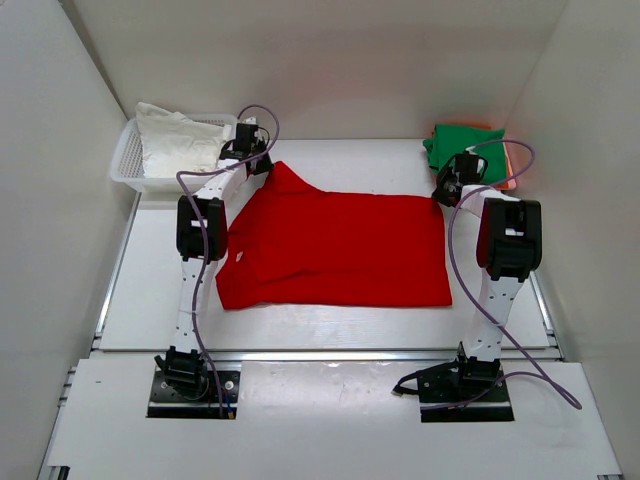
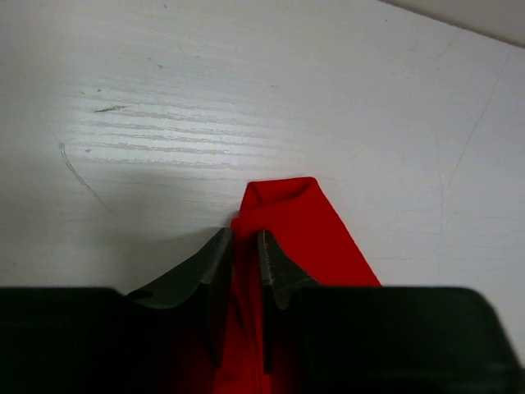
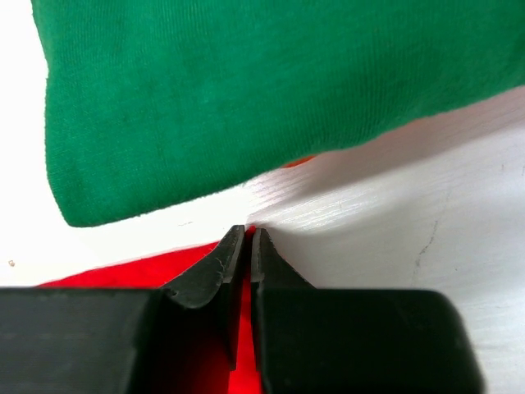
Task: Fold and stack the t-shirts
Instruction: Grap the side of the flattened tshirt furthest away from the robot with both arms
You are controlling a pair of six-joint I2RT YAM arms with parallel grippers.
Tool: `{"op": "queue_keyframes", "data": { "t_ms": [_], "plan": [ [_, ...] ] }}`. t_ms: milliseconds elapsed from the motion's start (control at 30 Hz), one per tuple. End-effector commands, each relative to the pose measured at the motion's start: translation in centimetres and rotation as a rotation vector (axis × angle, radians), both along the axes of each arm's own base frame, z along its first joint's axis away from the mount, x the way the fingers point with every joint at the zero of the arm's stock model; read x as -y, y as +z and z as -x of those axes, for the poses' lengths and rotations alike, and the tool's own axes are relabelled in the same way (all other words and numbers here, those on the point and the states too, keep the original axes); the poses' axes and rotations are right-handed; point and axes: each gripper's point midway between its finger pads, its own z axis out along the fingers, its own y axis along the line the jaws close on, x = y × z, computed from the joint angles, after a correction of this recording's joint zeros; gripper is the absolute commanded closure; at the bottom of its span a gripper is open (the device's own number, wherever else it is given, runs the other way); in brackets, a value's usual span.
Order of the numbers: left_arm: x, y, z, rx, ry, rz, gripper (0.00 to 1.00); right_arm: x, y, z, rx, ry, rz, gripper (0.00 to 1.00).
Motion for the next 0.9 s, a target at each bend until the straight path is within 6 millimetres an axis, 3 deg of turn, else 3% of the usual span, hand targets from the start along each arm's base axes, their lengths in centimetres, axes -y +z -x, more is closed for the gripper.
{"op": "queue_keyframes", "data": {
  "t_ms": [0,400,467,500,567,600,667,733,833,867],
  "plan": [
    [0.2,4.3,-0.8,0.075,0.001,0.013,0.72,0.2,2.9,-0.7,0.075,-0.009,0.003,1.00],
    [0.0,6.8,-0.5,0.115,0.000,0.009,0.76,0.6,2.7,-0.6,0.067,-0.007,0.008,1.00],
    [-0.2,7.6,-0.3,0.131,0.004,0.013,0.80,0.4,2.7,-0.6,0.070,-0.005,0.005,1.00],
    [-0.4,6.9,0.0,0.119,0.008,0.016,0.86,0.6,2.7,-0.5,0.064,-0.010,0.005,1.00],
    [-0.7,8.6,0.0,0.156,0.018,0.021,0.90,0.7,2.7,-0.6,0.069,-0.009,0.003,1.00],
    [-0.5,7.8,0.3,0.147,0.013,0.025,0.93,0.5,2.5,-0.5,0.063,-0.004,0.005,1.00],
    [-0.5,9.9,0.5,0.194,0.019,0.030,0.99,0.3,2.9,-0.7,0.071,-0.001,0.011,1.00],
    [-0.7,9.9,1.0,0.206,0.028,0.038,1.00,0.2,3.0,-0.7,0.075,0.001,0.007,1.00],
    [-0.4,12.7,1.4,0.277,0.021,0.051,1.00,0.5,2.7,-0.6,0.069,-0.001,0.009,1.00],
    [-0.4,12.5,1.8,0.272,0.023,0.054,1.00,0.2,2.7,-0.5,0.070,0.007,0.011,1.00]
  ]
}}
